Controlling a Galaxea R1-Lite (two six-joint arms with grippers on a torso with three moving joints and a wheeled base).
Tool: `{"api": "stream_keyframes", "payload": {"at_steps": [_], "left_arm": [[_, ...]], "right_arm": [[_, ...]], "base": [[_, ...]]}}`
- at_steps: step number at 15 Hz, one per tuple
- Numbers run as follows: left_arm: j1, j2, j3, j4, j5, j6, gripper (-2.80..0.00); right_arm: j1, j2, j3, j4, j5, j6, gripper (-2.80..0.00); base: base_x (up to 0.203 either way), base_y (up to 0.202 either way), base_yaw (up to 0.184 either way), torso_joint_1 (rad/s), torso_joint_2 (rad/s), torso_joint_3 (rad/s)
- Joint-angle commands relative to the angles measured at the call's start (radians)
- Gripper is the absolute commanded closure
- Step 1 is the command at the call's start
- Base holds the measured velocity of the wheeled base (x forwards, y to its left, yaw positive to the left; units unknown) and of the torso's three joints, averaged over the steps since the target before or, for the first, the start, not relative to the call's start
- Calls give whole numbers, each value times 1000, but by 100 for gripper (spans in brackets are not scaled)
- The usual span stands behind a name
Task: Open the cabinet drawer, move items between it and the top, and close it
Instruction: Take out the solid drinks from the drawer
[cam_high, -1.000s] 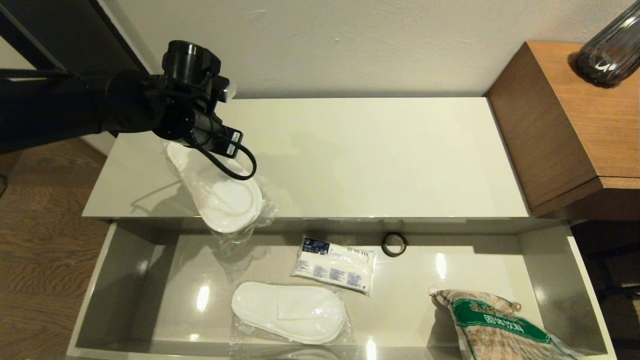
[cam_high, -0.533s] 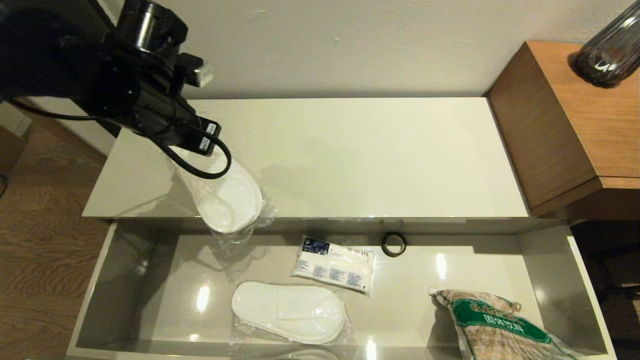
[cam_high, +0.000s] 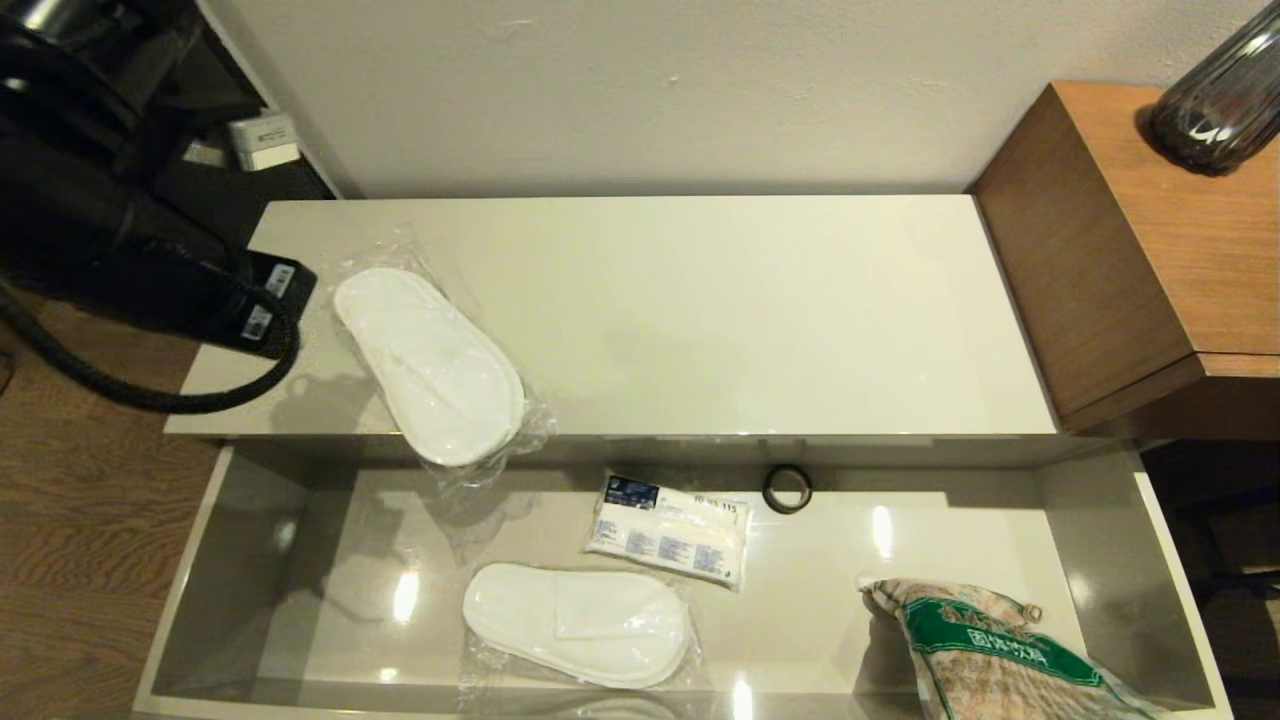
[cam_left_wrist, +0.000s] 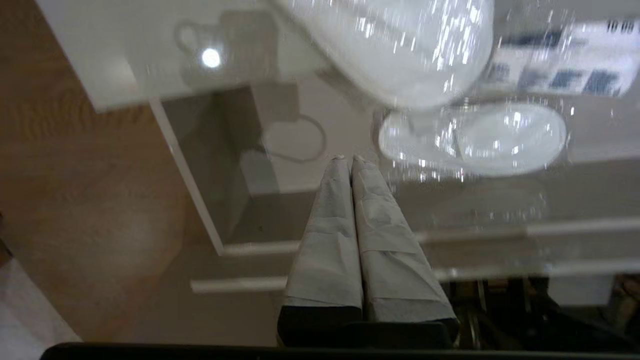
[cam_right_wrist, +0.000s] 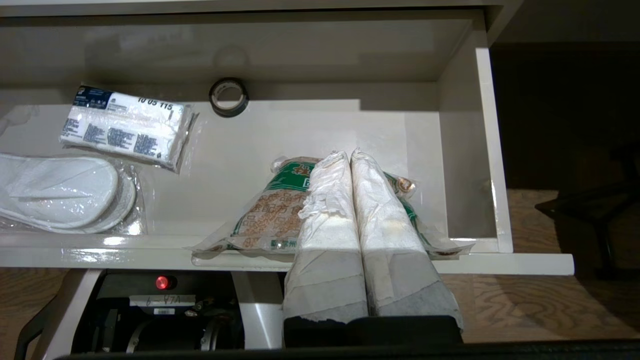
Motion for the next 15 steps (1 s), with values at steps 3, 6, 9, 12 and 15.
{"api": "stream_keyframes", "payload": {"at_steps": [3, 6, 9, 12, 15], "left_arm": [[5, -207, 163, 30, -13, -20, 0], [14, -378, 330, 31, -34, -24, 0], [35, -558, 477, 28, -85, -59, 0], [46, -716, 535, 40, -112, -199, 0], [74, -842, 526, 50, -50, -274, 0]], "right_arm": [[1, 1, 0, 0, 0, -1, 0], [1, 1, 0, 0, 0, 1, 0], [1, 1, 0, 0, 0, 0, 0], [1, 1, 0, 0, 0, -1, 0], [1, 1, 0, 0, 0, 0, 0]], "base": [[0, 0, 0, 0, 0, 0], [0, 0, 0, 0, 0, 0], [0, 0, 0, 0, 0, 0], [0, 0, 0, 0, 0, 0], [0, 0, 0, 0, 0, 0]]}}
